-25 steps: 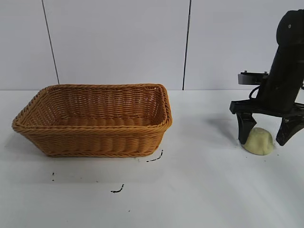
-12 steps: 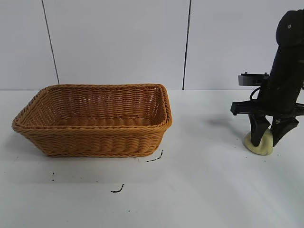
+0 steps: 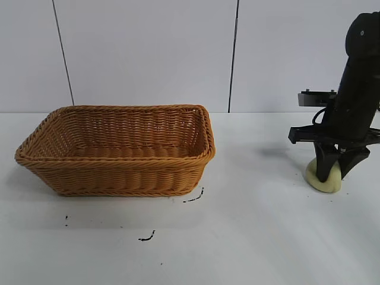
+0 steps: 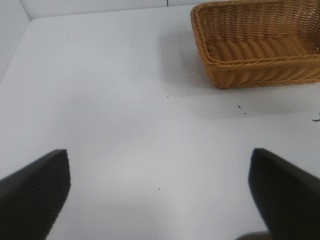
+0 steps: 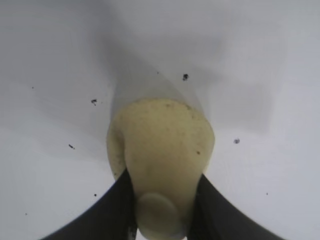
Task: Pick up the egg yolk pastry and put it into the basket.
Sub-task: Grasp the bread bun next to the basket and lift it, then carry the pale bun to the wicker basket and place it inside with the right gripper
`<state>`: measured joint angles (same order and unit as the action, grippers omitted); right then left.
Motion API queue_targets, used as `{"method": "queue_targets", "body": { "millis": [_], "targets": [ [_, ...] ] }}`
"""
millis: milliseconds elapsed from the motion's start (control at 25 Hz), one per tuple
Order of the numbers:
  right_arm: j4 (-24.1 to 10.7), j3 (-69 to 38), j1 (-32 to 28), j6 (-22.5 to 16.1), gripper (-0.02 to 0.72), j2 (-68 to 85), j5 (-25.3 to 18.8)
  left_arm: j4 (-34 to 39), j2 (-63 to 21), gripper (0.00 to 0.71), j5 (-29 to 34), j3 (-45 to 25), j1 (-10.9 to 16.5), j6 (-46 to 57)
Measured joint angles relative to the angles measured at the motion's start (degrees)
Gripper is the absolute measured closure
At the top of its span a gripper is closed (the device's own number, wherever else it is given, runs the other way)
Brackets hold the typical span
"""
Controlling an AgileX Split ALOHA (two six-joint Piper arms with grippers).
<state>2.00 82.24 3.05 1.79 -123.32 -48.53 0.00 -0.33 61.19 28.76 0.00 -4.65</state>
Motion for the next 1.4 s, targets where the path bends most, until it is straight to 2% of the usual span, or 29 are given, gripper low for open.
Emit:
{"method": "queue_targets", "body": {
  "millis": [320,560,760,960,1400],
  "targets": [
    [-0.1,3.5,0.0,0.0,0.504,4.3,-4.6,0.0,0.0,0.014,0.0,0.0,0.0,0.0],
    [-0.5,9.8,0.0,0.1,0.510,8.5,-12.4,0.0,0.0,0.014,0.0,0.0,0.0,0.0],
    [-0.5,19.0,0.0,0.2,0.510,9.0,-20.0,0.0,0.0,0.014,0.0,0.0,0.0,0.0],
    [-0.9,26.0,1.8,0.2,0.510,9.0,-20.8,0.0,0.0,0.014,0.0,0.0,0.0,0.0],
    [-1.3,37.6,14.0,0.2,0.510,2.0,-21.1,0.0,0.0,0.014,0.0,0.0,0.0,0.0]
  ]
}}
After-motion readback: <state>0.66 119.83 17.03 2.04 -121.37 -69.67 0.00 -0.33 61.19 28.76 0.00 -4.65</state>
